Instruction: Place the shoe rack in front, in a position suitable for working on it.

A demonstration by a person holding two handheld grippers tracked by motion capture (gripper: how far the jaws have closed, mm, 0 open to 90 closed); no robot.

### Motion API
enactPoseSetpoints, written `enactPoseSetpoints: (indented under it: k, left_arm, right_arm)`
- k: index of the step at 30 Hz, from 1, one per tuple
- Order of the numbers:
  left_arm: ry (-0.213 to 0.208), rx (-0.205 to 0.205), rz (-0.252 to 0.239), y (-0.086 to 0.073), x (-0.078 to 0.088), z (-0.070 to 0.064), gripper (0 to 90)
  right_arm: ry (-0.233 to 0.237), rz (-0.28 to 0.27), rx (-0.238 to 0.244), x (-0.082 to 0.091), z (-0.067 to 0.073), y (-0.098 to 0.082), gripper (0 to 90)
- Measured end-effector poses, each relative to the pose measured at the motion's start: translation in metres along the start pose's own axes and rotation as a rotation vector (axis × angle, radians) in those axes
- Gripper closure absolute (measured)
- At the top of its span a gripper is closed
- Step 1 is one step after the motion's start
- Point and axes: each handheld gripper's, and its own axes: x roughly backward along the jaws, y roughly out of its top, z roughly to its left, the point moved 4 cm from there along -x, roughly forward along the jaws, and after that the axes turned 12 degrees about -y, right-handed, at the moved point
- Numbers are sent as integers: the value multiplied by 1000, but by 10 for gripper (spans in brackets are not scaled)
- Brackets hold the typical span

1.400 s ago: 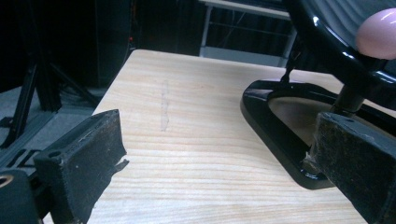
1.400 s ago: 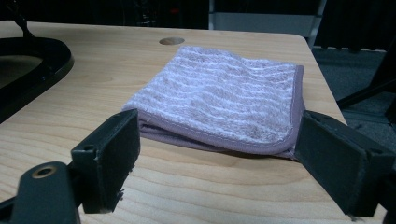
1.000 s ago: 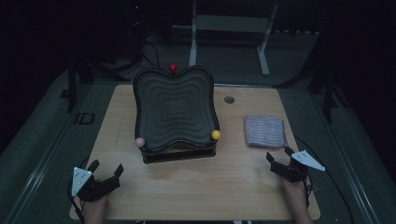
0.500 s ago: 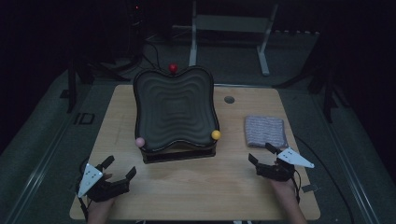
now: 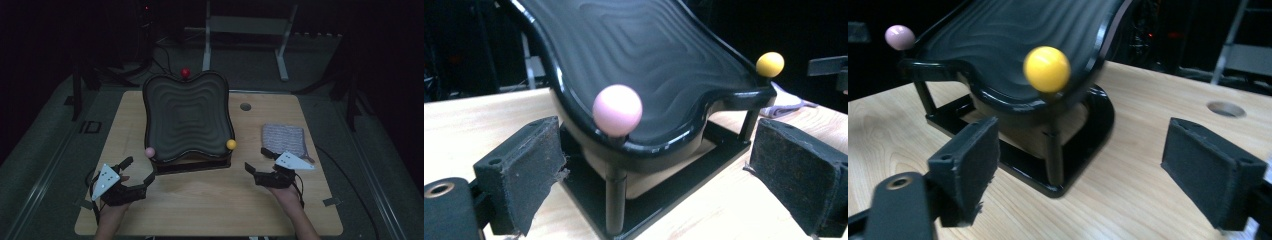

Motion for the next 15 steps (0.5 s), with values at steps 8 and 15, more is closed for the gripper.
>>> enactPoseSetpoints:
  k: [8, 15]
  left_arm:
    - [-11, 0, 9, 7, -16, 12, 148]
    - [-22, -11, 43, 8, -27, 21, 230]
  right_arm:
    - [48, -16, 28, -18, 14, 16, 229]
    - [72, 3, 101, -37, 21, 28, 387]
